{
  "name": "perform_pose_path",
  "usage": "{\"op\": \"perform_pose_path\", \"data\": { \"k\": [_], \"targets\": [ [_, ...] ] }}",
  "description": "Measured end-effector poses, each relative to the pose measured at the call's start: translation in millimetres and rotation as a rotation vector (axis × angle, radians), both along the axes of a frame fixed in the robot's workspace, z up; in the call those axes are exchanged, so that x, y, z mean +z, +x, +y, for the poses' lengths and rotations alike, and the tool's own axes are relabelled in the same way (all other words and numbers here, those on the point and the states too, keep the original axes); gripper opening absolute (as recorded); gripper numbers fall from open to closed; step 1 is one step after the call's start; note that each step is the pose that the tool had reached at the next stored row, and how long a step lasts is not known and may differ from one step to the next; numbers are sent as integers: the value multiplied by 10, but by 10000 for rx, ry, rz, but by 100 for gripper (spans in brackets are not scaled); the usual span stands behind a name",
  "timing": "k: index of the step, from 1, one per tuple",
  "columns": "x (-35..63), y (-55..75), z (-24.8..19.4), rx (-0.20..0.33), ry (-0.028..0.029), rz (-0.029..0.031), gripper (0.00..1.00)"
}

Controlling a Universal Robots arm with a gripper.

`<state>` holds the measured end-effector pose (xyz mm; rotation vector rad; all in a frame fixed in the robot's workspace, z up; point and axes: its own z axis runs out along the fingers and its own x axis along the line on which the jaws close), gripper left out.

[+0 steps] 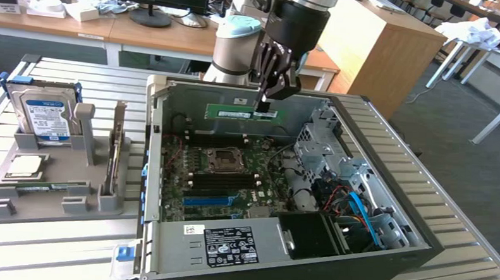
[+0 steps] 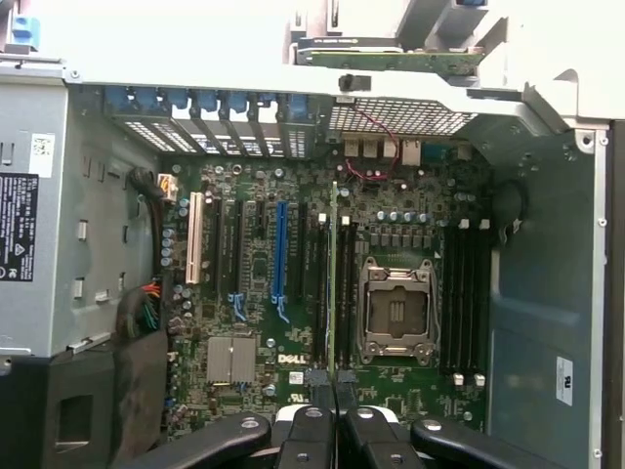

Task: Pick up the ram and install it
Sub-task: 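Pick up the ram and move it above insertion slot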

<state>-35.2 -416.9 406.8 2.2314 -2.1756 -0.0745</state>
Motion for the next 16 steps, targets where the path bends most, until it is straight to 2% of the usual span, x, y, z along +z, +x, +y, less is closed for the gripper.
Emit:
{"op": "perform_pose_path", "data": {
  "k": [8, 16],
  "targets": [
    [-14, 0, 2, -1, 2, -1, 12],
    [-148, 0, 1, 0, 2, 0, 12]
  ]
}}
